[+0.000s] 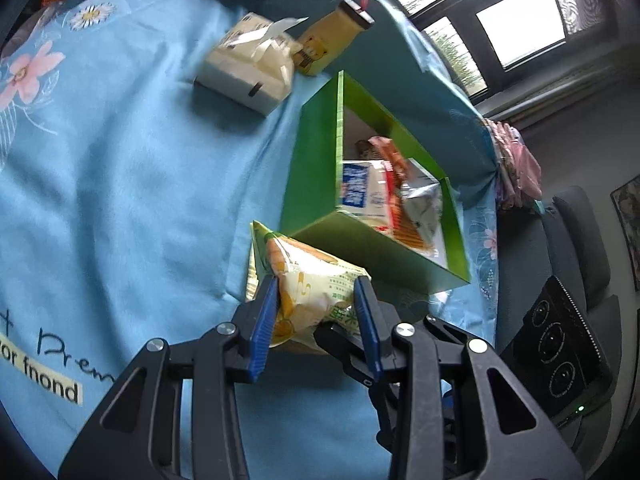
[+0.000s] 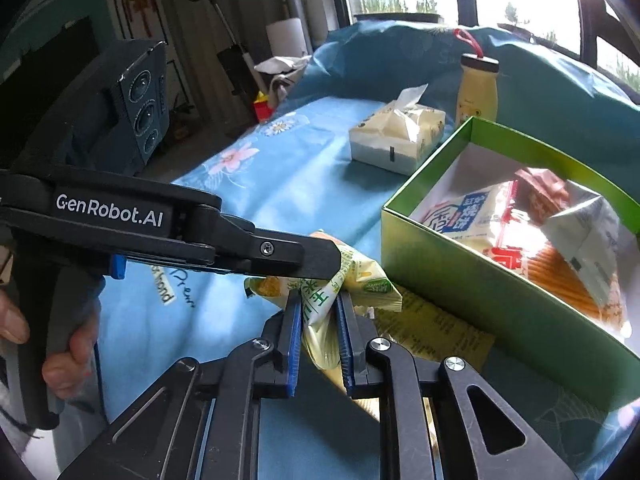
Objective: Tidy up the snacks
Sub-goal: 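Lift the chip bag and carry it over the green box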
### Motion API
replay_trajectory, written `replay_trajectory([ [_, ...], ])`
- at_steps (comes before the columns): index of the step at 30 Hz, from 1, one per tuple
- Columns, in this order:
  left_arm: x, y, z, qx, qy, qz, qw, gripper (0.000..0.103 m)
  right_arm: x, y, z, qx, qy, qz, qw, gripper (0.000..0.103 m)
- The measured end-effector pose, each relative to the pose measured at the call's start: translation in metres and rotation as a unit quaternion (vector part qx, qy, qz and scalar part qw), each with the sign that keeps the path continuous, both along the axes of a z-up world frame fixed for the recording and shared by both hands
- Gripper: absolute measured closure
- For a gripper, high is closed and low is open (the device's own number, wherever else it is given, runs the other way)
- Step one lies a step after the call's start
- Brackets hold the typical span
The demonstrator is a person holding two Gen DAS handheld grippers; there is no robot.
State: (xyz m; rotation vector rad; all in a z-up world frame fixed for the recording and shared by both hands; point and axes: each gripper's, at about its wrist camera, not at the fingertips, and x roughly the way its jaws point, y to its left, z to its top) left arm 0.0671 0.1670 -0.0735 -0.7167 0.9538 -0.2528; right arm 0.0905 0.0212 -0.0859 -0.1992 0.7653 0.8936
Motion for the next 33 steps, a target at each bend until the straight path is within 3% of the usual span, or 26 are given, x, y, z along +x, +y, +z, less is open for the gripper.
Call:
replay_trajectory([
  [12,-0.007,-0.044,0.043,0.035,-0.041,-0.029,0.9981,0.067,-0.020,-0.040,0.035,0.038,-0.023,-0.020,0.999,0.085],
  [33,0.021,-0.146,0.064,0.077,-0.063,-0.103,0.9897,0.067,-0.017,-0.144,0.050,0.073,-0.040,-0.095,0.992,0.085],
])
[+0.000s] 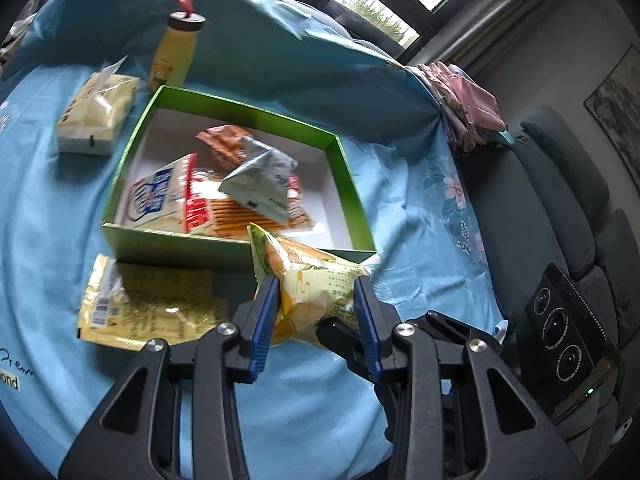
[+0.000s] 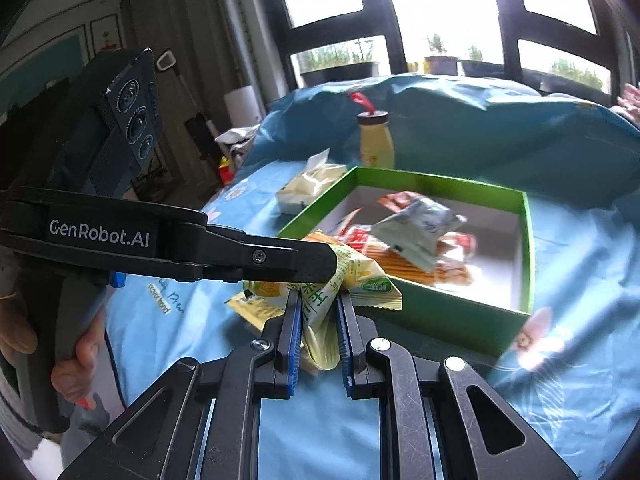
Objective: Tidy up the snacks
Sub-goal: 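Lift the chip bag and carry it over the green box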
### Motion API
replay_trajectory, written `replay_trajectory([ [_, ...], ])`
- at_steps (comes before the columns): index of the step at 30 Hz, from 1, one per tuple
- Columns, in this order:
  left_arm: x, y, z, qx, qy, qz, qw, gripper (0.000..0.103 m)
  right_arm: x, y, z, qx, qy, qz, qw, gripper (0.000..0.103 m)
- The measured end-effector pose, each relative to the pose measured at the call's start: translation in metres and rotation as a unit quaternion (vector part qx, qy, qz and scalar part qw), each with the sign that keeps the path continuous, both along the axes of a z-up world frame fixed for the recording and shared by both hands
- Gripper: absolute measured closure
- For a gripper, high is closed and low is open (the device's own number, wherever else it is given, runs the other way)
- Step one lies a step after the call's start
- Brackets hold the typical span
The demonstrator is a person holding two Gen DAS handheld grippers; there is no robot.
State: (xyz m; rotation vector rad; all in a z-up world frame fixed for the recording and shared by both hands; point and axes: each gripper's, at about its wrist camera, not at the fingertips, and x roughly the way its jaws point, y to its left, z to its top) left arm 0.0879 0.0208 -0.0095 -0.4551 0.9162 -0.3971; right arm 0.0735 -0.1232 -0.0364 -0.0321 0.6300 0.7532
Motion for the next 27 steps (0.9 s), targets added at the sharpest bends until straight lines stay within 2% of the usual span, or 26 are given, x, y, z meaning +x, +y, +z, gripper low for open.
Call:
replay_trajectory([
  [10,0.017,-0.030,0.010,0.018,-0.011,-0.021,0.9996,0.067,0.012,-0.026,0.005,0.017,-0.006,-0.021,1.000,0.085],
  [27,0.059,-0.042,0.014,0.037,-0.020,-0.027,0.9988,0.066,0.055,-0.035,0.006,0.028,-0.011,-0.035,0.999,0.085],
])
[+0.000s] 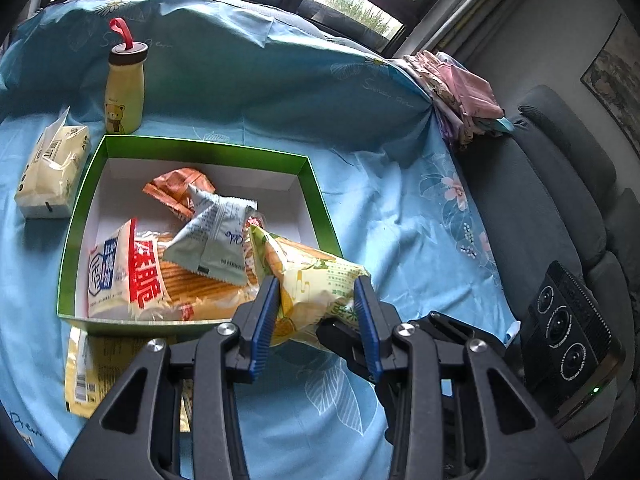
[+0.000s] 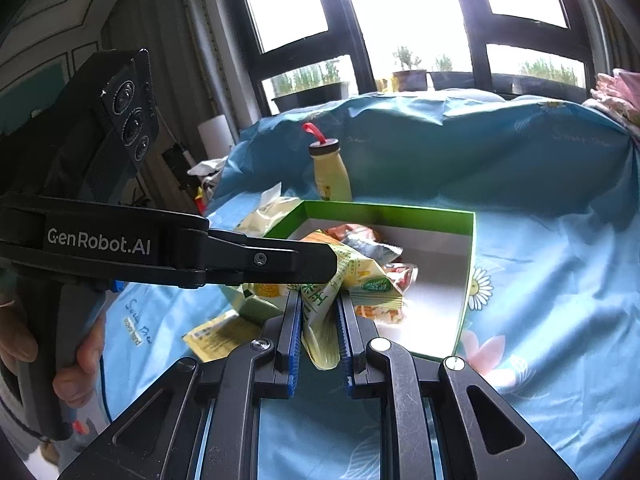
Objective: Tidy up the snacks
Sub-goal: 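Lift the chip bag and carry it over the green box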
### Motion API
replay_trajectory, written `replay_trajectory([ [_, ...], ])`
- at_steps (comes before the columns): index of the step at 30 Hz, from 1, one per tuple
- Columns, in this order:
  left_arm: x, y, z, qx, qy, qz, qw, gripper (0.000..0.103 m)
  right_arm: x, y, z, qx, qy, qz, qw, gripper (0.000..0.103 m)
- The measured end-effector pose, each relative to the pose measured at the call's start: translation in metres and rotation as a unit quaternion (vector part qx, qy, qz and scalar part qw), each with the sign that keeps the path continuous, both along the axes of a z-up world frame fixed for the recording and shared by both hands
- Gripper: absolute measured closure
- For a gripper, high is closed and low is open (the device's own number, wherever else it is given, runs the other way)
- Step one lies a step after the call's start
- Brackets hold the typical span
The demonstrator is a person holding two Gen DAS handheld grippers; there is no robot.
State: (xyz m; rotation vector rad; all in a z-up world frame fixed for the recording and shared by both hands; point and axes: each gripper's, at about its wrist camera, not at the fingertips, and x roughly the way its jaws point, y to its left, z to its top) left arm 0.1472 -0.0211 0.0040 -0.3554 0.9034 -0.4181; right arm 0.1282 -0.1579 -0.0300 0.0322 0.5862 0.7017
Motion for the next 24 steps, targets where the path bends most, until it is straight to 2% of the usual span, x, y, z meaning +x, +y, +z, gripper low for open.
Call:
replay_trajectory([
  [10,0.026,0.003,-0.010,0.005,0.008,0.005,0.9999,0.066,0.024,0.003,-0.008,-0.001,0.010,0.001,1.000,0.085],
  [24,0.043,0.008,-0.029,0.004,0.022,0.009,0.9997,0.066,0.044,0.009,-0.023,-0.007,0.030,0.000,1.000,0.085],
])
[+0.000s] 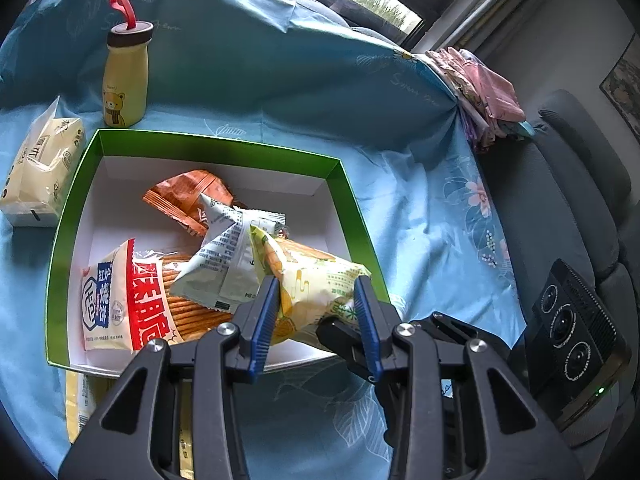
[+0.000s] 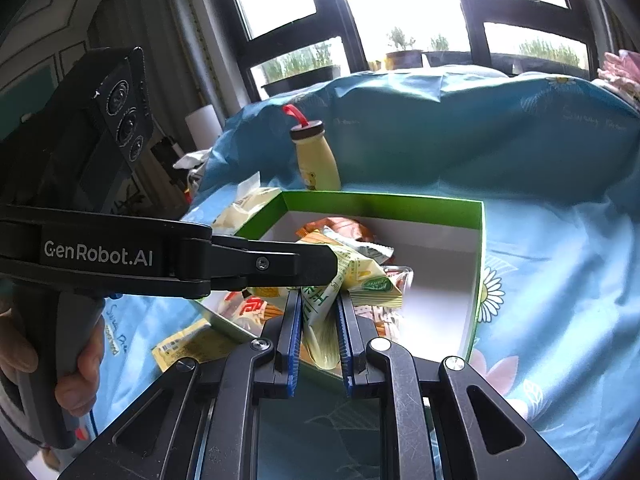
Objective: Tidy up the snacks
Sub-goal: 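Lift the chip bag and carry it over the green box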
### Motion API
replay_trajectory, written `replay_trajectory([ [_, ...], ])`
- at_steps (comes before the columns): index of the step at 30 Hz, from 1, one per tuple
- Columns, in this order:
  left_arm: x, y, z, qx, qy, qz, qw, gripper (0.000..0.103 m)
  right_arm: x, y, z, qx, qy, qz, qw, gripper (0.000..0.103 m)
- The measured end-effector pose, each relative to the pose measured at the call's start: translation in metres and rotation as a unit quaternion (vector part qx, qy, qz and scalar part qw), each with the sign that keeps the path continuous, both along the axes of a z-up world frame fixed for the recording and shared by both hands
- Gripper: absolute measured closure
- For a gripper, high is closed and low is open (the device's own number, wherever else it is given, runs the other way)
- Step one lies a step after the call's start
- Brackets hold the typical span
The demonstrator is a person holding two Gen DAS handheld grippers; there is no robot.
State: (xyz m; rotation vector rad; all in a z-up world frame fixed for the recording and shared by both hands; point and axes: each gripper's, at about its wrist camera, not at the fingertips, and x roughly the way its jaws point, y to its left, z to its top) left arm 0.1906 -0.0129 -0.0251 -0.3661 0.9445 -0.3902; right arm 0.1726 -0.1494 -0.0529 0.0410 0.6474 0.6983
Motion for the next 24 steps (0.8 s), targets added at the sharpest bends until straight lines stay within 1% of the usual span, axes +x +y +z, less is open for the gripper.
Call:
replay_trajectory([
  [11,0.010,-0.001,-0.009,0.006,0.005,0.000,1.0000,0.066,0.010,0.003,-0.008,-0.005,0.013,-0.002,1.000,0.085],
  [24,0.020,-0.005,-0.018,0.024,0.007,0.003,0.9997,0.066,0.024,0.007,-0.016,-0.027,0.033,-0.019,0.999,0.085],
])
